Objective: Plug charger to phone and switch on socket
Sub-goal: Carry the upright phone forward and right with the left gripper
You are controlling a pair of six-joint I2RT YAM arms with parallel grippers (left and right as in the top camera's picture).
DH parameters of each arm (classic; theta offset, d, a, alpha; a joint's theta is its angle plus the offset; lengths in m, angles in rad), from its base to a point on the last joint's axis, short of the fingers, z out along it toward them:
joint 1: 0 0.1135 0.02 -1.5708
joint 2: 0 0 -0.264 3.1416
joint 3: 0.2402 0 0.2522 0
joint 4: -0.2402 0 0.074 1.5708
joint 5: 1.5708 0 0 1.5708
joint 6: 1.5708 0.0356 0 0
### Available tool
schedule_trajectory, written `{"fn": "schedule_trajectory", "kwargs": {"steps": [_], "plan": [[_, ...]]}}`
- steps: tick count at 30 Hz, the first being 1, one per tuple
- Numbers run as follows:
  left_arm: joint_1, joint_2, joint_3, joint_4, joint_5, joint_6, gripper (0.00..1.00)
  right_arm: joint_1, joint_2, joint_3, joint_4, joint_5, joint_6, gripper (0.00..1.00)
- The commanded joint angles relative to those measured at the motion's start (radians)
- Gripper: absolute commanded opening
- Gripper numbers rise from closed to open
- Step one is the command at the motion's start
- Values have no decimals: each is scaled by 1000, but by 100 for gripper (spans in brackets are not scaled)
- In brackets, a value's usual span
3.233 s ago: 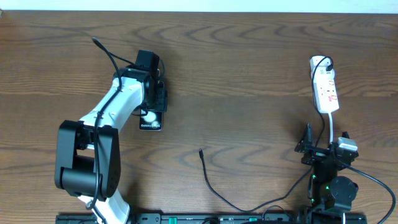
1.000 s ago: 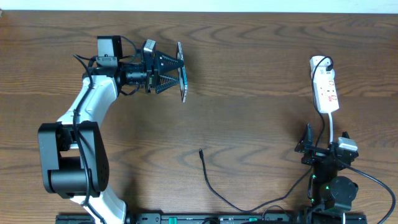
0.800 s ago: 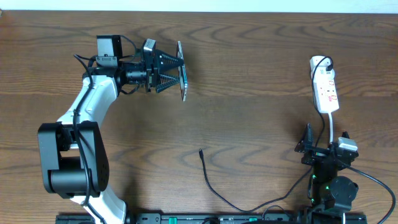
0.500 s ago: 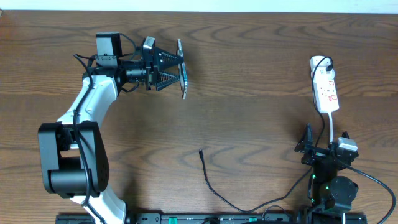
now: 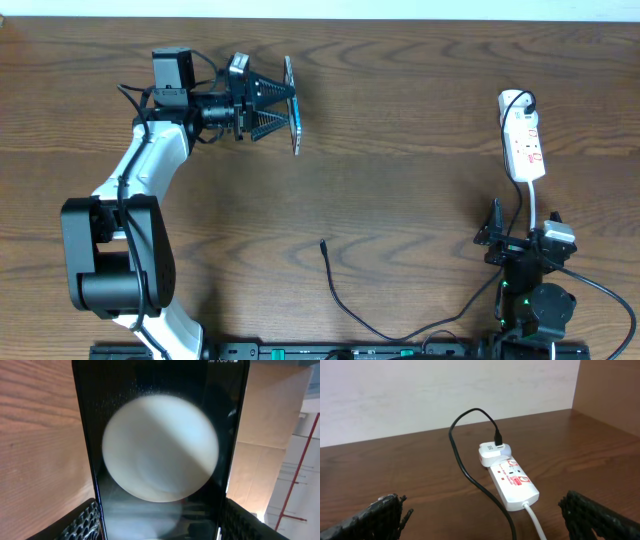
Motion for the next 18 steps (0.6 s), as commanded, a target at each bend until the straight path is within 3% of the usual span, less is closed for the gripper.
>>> {"fn": "schedule_trajectory", "kwargs": {"steps": [1,9,18], "plan": [[5,-32,32,30,43,-47,7,-4,1,-1,-4,6,-6,99],[21,-32,32,146,43,-185,8,-4,1,-1,-4,6,-6,99],[49,-32,32,263,35,-184,7,-4,1,-1,-4,6,-6,99]]}}
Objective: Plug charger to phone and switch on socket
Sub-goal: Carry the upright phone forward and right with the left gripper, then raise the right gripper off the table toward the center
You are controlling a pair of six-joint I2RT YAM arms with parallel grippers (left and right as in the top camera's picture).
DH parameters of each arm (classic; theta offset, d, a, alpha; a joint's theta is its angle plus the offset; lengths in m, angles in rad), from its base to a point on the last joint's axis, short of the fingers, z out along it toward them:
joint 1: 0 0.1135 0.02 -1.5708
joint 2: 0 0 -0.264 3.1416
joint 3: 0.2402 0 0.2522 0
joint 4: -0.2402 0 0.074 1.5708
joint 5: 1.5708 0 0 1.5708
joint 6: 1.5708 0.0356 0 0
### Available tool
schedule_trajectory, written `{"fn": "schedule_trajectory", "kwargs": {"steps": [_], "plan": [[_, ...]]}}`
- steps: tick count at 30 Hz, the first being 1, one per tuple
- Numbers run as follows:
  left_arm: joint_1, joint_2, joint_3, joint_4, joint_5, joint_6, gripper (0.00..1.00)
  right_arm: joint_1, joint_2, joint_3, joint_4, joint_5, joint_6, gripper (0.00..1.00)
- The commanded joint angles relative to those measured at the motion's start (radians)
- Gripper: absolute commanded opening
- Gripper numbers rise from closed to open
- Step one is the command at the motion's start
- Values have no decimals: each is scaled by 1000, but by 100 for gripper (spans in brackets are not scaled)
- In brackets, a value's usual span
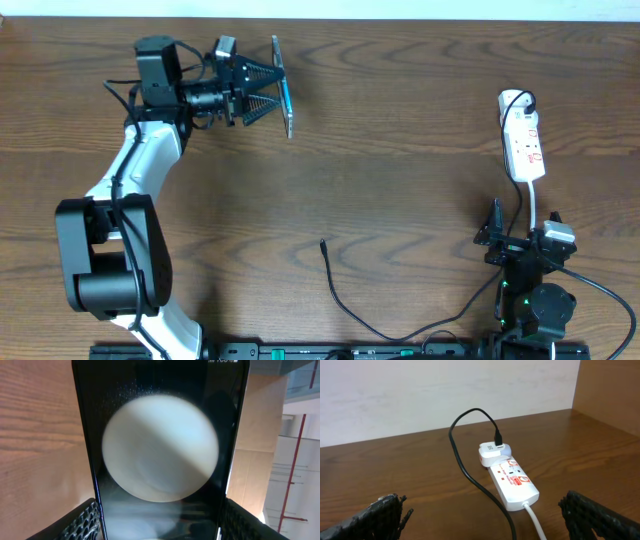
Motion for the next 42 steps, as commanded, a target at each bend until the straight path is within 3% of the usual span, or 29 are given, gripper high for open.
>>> {"fn": "schedule_trajectory", "kwargs": {"steps": [1,29,35,42], "plan": [[9,-32,32,15,32,-10,7,-4,1,-1,-4,6,-6,99],[8,-32,32,15,-18,-9,8,-4,1,-1,-1,4,-4,99],[8,-32,32,15,-45,-10,7,-4,2,1,114,-63,100,99],[8,-32,32,15,-95,-32,7,-3,123,130,55,-211,227,99]]}}
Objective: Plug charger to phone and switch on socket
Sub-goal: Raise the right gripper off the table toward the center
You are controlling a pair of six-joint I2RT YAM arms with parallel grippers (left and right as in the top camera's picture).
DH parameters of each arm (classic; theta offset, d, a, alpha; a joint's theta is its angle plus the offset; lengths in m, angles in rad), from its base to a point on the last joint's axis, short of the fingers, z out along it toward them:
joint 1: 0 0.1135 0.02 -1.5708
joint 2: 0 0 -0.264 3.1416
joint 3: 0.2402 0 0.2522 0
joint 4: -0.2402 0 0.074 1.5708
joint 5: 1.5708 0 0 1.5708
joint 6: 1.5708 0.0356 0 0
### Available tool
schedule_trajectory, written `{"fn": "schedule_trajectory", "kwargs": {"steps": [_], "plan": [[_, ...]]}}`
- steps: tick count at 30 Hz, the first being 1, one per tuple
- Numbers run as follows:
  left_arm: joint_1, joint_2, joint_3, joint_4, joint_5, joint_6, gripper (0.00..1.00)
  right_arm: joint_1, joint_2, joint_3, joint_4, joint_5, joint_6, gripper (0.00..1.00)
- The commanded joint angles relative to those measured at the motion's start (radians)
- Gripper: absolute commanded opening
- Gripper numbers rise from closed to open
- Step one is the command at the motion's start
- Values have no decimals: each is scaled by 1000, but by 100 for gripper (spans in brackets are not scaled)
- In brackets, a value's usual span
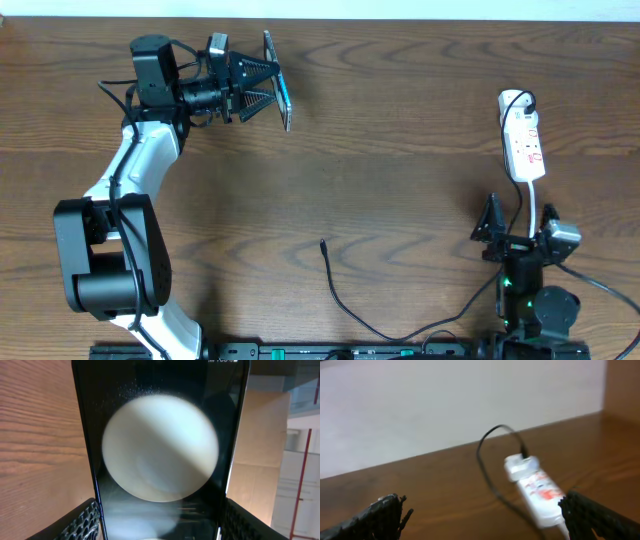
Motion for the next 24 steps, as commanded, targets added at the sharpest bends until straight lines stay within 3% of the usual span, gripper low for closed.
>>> {"fn": "schedule_trajectory", "kwargs": {"steps": [1,12,17,24], "plan": [[2,-32,32,10,-25,-21,7,-3,108,131,-34,-93,73,99],[-16,-32,32,11,-130,-95,7,21,814,704,-252,-389,42,99],[-38,-32,32,14,-179,-140,7,154,1098,943,-376,-426,-38,99],[-55,-32,32,28,-199,-151,7,331,1331,1160,-413,-426,-123,99]]}}
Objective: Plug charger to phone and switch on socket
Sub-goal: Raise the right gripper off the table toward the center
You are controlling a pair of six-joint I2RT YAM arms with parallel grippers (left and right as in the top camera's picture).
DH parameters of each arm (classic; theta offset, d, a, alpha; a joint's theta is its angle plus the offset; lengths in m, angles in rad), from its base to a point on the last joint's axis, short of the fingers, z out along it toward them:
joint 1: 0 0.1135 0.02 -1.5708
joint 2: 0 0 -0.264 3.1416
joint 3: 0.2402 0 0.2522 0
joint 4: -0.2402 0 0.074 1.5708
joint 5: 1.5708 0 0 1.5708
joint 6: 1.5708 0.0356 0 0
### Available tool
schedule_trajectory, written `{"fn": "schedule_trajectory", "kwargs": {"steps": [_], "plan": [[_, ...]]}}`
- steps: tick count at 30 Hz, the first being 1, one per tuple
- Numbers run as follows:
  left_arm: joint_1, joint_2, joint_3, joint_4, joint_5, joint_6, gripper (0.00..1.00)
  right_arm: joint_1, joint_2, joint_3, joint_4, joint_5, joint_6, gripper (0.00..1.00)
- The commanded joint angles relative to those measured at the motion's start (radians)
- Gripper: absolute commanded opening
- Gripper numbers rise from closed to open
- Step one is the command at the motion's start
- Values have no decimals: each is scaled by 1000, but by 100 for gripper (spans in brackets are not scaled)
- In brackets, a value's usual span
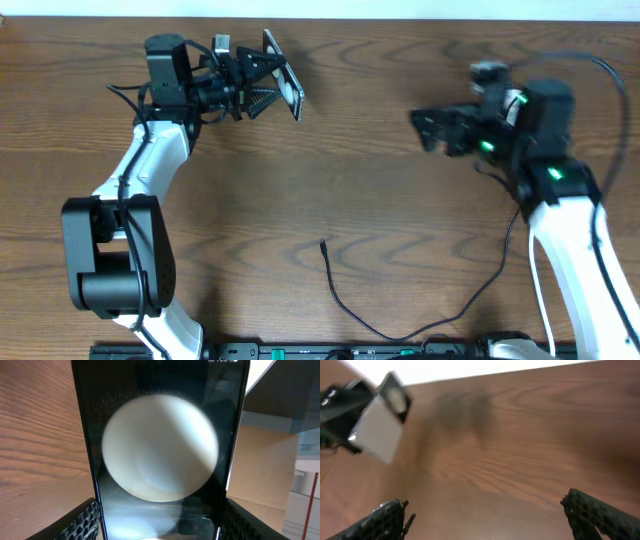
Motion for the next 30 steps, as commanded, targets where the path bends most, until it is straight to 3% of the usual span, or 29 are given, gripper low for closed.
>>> {"fn": "schedule_trajectory", "kwargs": {"steps": [1,9,11,20,26,30], "plan": [[-2,-32,32,24,6,-17,7,50,57,82,-5,-28,-52,99],[-2,-32,32,60,79,-238,7,57,82,93,-53,67,-52,99],[-2,-32,32,124,106,-350,7,57,82,93,-83,116,-54,99],[-2,-32,32,288,140,-618,7,57,82,93,-108,155,-63,99],[-2,-32,32,291,163,-736,7,61,82,93,-133,214,-62,99],[-2,-32,32,294,164,-740,7,61,82,92,-135,224,-63,99]]}}
